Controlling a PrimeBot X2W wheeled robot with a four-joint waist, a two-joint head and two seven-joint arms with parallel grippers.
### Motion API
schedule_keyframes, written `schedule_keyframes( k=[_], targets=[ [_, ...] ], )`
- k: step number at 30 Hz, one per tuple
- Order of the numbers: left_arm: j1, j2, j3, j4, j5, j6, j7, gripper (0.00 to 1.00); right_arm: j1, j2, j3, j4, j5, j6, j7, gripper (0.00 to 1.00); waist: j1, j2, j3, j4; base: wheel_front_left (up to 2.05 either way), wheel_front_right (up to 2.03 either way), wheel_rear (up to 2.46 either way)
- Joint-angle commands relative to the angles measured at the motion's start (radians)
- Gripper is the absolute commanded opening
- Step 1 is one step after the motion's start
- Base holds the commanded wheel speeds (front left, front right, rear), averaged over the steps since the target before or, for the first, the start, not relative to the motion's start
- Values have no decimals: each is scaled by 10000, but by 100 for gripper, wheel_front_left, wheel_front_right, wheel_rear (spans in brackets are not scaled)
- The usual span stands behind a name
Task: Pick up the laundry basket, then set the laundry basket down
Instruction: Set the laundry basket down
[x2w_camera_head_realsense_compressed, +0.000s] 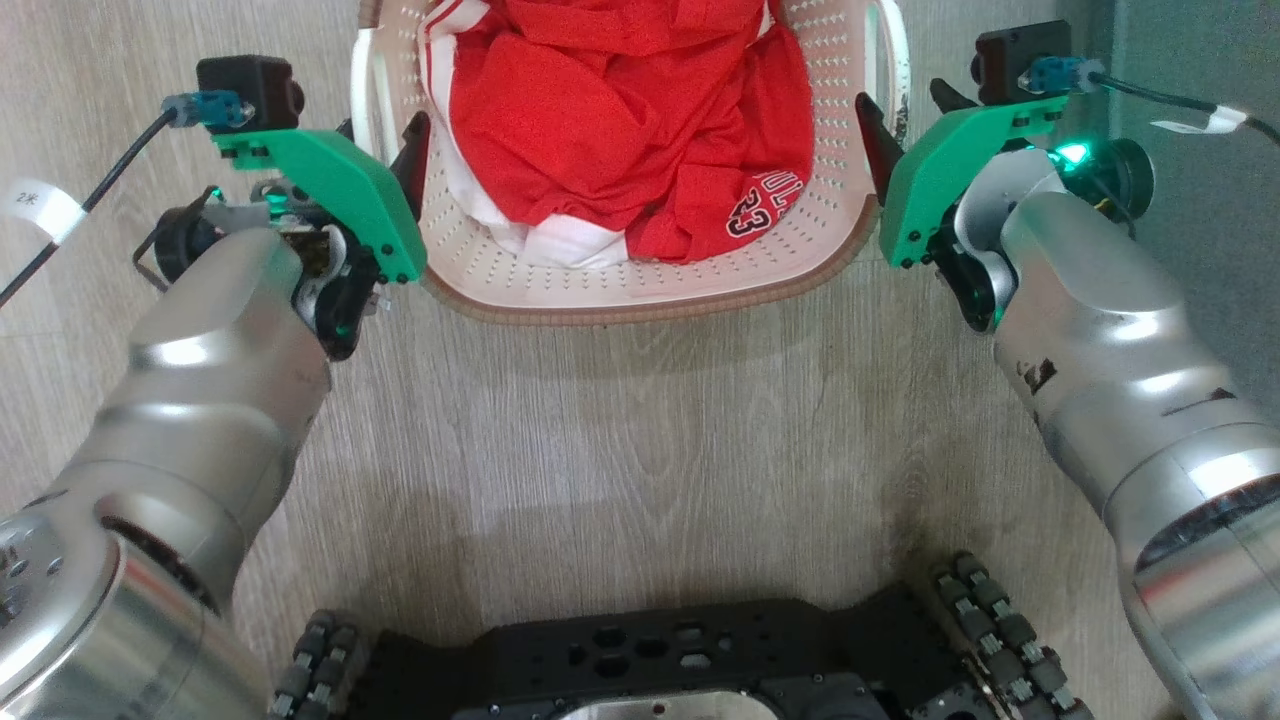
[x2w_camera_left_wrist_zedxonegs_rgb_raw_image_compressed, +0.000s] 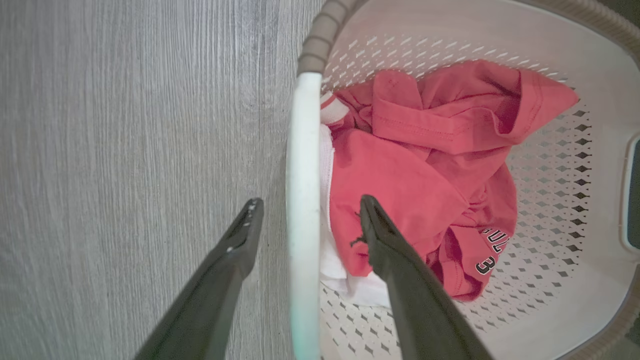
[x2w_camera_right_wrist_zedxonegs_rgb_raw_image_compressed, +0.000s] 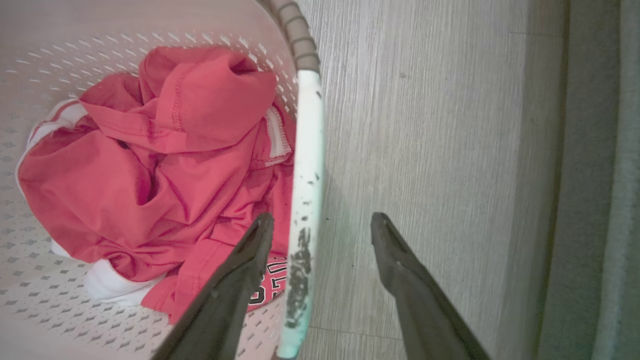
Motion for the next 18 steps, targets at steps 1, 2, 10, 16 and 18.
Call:
schedule_keyframes(
  k=[1,2,10,16,18],
  targets=[
    [71,315,61,-64,-57,9,-1,100,657,120,177,-160,85,-59,43,100,0,0,-19,-1,0,0,0],
    [65,318,49,-86,-66,9,-17,100,668,120,216,-193,124,-59,35,100,0,0,-31,-3,0,0,0],
    [86,364,28,109,216,30,-852,100,694,-119,121,-112,107,-59,-948,100,0,0,-686,95,0,0,0],
    [-69,817,1396,-959,1536,759,-941,100,1075,-881,-1199,-1715,-899,-59,-1105,100,0,0,-1360,283,0,0,0],
    [301,1014,2295,-1849,2404,1166,-943,100,1618,-1060,-2082,-2760,-1632,-59,-1107,100,0,0,-1596,358,0,0,0]
  ],
)
